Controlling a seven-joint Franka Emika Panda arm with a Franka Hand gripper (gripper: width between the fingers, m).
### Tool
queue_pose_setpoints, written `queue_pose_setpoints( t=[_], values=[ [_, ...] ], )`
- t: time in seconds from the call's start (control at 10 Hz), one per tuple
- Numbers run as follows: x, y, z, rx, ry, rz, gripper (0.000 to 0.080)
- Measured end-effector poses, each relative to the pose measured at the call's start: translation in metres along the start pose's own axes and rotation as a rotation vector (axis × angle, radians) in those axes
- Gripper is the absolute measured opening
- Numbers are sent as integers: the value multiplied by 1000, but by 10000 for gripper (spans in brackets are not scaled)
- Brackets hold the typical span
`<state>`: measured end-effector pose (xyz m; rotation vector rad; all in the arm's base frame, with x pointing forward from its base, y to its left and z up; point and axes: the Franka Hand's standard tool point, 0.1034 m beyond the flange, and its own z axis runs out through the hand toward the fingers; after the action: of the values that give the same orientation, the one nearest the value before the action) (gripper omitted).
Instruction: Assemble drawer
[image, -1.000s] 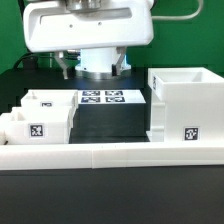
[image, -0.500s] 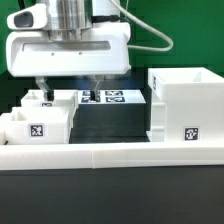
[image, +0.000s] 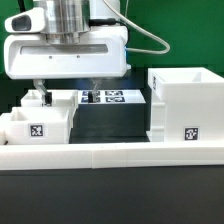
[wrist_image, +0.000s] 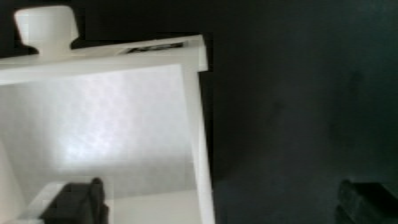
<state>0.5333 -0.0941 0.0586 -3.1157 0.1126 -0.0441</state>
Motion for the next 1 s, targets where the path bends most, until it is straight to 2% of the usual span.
queue_pose_setpoints(
  t=[0.1,0.4,0.8,1.0],
  values=[
    [-2,6,3,2,-10,-20,649],
    [-10,8,20,-6,-30,-57,649],
    [-17,-4,45,-32,-4,-72,649],
    [-16,-6,50,-38,5,-79,649]
  ],
)
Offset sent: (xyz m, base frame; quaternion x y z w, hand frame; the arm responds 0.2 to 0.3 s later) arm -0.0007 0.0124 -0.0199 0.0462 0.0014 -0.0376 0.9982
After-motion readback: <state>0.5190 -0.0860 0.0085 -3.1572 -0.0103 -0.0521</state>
